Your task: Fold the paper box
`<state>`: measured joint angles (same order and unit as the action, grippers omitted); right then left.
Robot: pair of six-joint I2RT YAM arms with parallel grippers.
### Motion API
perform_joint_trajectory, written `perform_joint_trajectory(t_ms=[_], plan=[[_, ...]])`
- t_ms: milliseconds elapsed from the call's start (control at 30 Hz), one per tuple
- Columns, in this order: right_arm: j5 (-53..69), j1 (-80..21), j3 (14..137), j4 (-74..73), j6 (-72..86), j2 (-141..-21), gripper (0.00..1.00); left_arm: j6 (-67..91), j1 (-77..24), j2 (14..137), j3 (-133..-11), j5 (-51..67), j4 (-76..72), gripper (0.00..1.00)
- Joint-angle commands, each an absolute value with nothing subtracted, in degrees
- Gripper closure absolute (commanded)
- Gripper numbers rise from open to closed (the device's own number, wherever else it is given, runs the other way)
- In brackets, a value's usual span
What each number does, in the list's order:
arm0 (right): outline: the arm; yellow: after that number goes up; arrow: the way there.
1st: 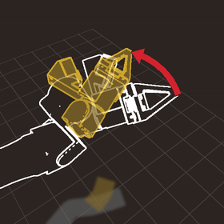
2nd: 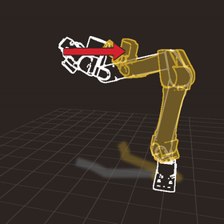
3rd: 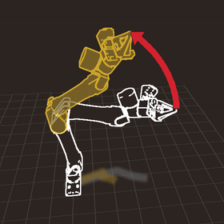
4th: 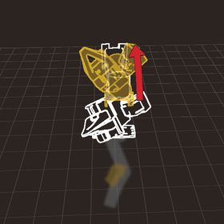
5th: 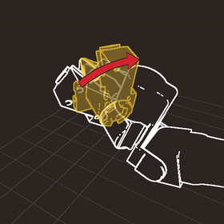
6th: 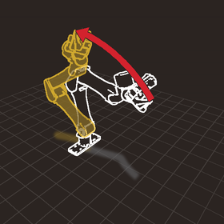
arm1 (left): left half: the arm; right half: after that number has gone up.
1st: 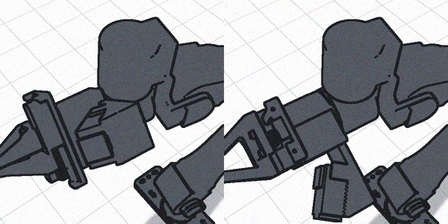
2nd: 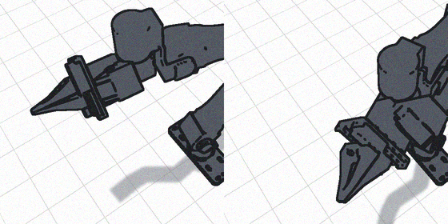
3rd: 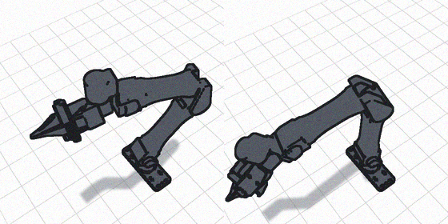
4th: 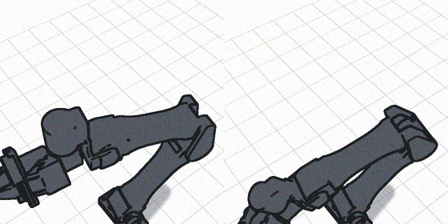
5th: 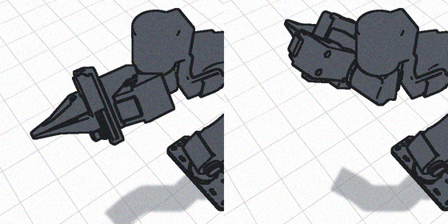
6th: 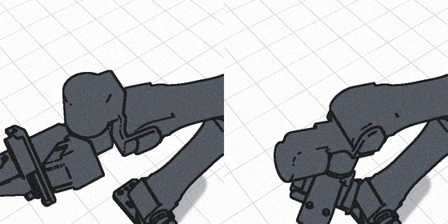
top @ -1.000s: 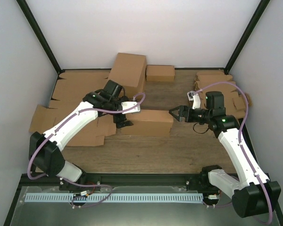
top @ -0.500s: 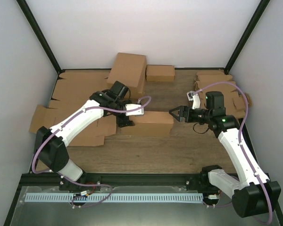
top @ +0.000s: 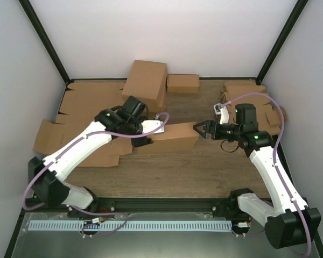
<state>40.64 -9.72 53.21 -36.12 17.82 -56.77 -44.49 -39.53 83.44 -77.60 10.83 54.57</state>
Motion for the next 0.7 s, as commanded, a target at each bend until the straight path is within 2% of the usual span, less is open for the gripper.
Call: perform_joint_trajectory(t_ms=[0,167,333,533,600,667], plan=[[40.0,-9.6,57.3,-37.1,18.3,-55.3,0.23,-36.1,-41.6,75.6,-77.6,6.9,52.5,0.45],[38.2,-9.6,58.0,-36.6,19.5,-54.0,0.23,-24.8,-41.8,68.4,-80.3,-8.2,50.1,0.47],[36.6,-9.6,58.1,-35.8,20.8,-52.9,0.23,-20.6,-41.8,65.7,-84.3,-25.1,48.4,0.47],[36.2,-9.6,57.6,-34.9,21.9,-52.6,0.23,-21.6,-41.8,75.4,-89.0,-45.3,43.6,0.49],[36.2,-9.6,57.4,-34.7,22.3,-52.5,0.23,-24.4,-41.8,80.6,-91.2,-50.0,40.6,0.54],[36.0,-9.6,57.3,-34.7,22.7,-52.3,0.23,-27.2,-41.7,86.3,-93.8,-54.3,37.5,0.54]])
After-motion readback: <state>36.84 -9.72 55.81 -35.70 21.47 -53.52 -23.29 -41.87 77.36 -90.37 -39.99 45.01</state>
